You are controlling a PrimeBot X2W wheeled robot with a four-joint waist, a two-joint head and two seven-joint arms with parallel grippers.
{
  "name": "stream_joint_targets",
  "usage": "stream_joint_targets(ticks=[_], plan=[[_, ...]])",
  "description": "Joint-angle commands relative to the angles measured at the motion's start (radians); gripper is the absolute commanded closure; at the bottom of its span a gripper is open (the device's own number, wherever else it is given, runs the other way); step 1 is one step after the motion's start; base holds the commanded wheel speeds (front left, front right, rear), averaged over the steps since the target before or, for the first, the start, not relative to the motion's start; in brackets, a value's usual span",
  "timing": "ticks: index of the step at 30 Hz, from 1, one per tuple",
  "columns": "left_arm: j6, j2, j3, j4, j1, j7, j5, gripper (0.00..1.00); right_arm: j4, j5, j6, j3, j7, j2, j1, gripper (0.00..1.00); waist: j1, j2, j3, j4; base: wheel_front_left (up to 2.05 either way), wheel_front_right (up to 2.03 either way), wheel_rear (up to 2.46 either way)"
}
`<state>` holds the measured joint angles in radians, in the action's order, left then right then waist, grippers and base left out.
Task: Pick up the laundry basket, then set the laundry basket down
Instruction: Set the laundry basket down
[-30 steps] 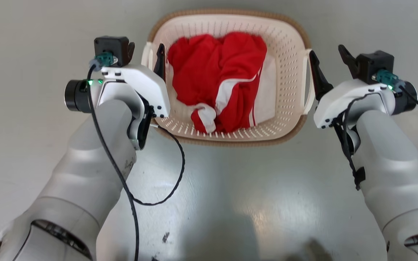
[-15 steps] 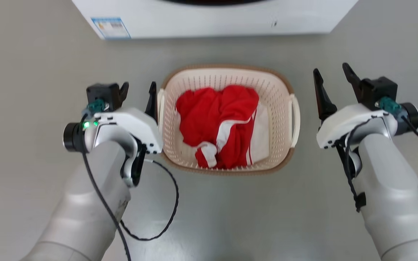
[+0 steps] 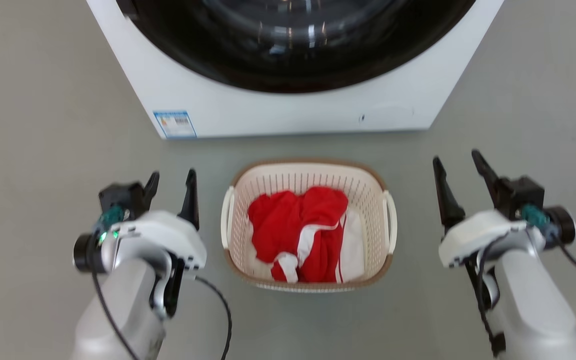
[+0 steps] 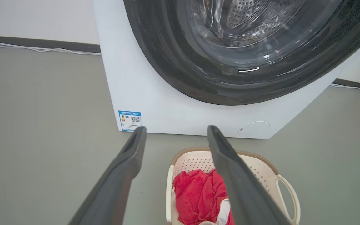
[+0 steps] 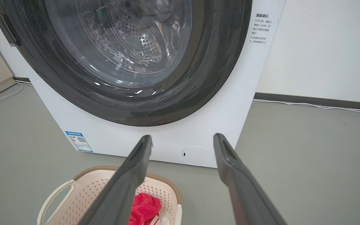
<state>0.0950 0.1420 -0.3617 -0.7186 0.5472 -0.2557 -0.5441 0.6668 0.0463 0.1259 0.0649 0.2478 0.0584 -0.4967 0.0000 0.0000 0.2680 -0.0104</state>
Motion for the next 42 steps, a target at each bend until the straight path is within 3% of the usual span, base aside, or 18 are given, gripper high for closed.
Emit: stream_joint_targets(ticks=[1,26,42], plan=[[-0.006,0.031,0.041,0.035,-0.017,-0.006,0.013,0.0,-0.036,0.009,0.005,-0.017,0.014,-0.008,0.021,0.0,0.0,0.0,-0.051,-0.001,0.0,0.0,0.0],[-0.026,0.021,0.278,0.412,-0.492,-0.006,0.141,0.0,-0.224,-0.015,0.005,-0.007,0.014,0.004,0.335,0.0,0.0,0.0,-0.262,-0.021,0.0,0.0,0.0],[-0.026,0.006,0.31,0.465,-0.545,-0.006,0.152,0.0,-0.26,-0.026,0.005,0.011,0.002,-0.001,0.386,0.0,0.0,0.0,-0.274,-0.027,0.0,0.0,0.0]])
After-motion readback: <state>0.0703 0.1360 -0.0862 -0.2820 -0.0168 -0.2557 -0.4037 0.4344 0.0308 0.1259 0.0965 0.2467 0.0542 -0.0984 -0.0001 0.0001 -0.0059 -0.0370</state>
